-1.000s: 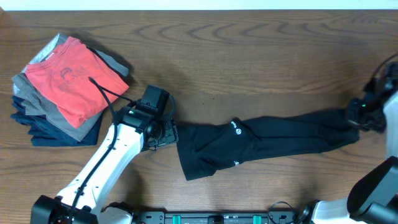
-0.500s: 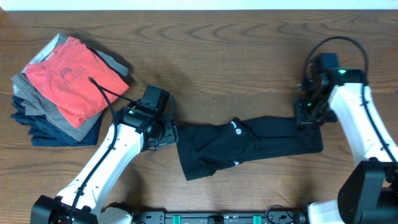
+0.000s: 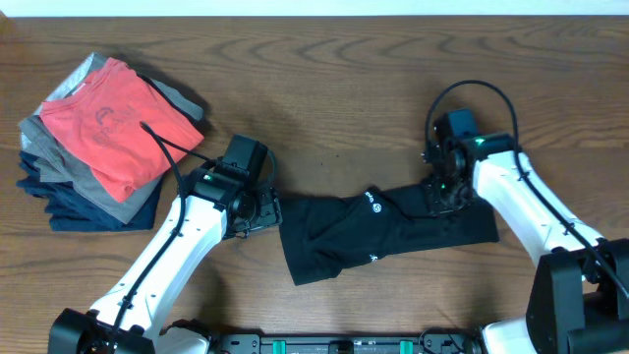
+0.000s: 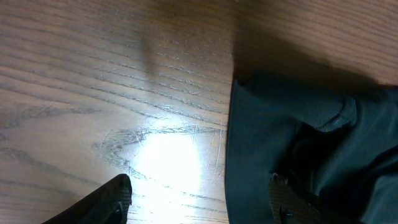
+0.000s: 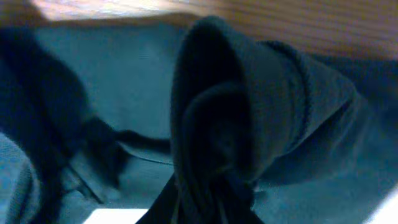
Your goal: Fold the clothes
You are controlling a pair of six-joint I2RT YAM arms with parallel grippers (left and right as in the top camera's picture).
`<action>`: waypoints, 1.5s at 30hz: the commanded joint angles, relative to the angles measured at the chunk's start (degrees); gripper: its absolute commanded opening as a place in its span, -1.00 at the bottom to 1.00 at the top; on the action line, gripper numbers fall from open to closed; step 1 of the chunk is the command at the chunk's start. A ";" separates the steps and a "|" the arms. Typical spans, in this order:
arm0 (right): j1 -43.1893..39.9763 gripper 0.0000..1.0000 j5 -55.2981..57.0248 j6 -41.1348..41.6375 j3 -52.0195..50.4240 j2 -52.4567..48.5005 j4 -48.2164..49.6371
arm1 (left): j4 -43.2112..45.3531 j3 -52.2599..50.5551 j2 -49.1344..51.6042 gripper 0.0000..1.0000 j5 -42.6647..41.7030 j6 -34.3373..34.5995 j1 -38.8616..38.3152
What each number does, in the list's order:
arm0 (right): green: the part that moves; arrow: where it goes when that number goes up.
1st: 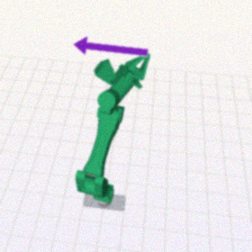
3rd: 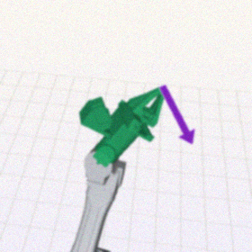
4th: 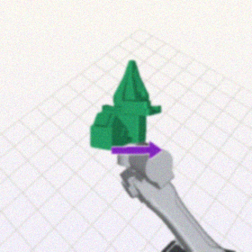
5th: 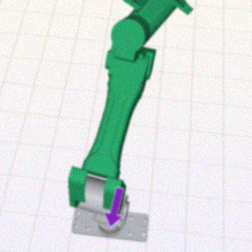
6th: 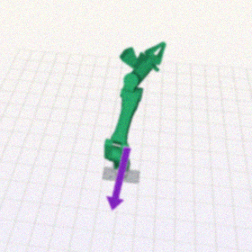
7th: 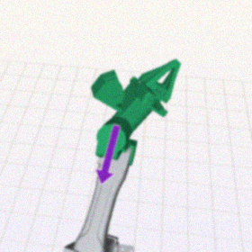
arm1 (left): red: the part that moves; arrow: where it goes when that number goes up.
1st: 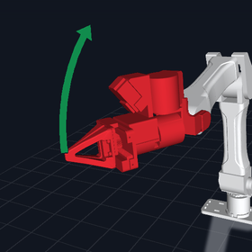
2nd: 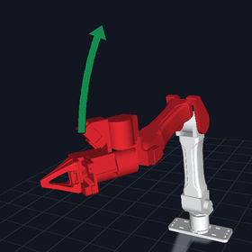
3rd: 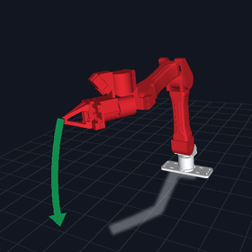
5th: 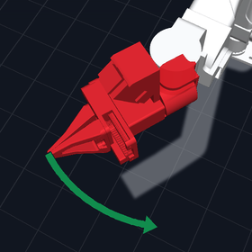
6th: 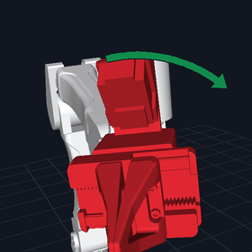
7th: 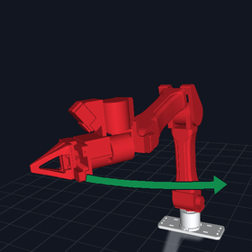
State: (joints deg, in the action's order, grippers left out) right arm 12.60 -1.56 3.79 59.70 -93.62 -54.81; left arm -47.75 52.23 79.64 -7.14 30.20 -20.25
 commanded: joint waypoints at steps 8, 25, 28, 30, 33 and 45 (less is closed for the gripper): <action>2.05 -0.44 -4.55 1.46 -2.40 -0.02 1.95 | -0.22 1.25 -0.28 0.44 0.11 -0.09 0.26; 1.95 -0.31 -14.21 -5.35 -0.72 1.73 -0.11 | -0.28 1.25 -0.28 0.62 -0.15 -0.09 0.24; 1.92 -0.30 -6.64 -0.13 1.44 4.83 -0.74 | -0.50 1.03 -0.28 0.74 -2.47 -0.09 0.24; 1.88 -0.28 -2.49 3.32 2.93 7.61 -0.85 | -0.44 0.39 -0.26 0.77 -4.70 -0.07 0.24; 0.85 -0.14 3.58 9.70 4.04 12.22 -0.59 | -0.22 -0.92 -0.11 0.77 -6.03 -0.04 0.24; -0.42 0.17 -0.33 10.29 0.48 10.12 -1.97 | 1.55 -1.62 4.46 0.78 -7.10 0.17 0.24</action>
State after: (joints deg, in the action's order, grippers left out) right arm 11.09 -0.82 13.13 62.35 -81.47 -56.21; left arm -46.15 51.22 83.13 -13.45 30.17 -20.25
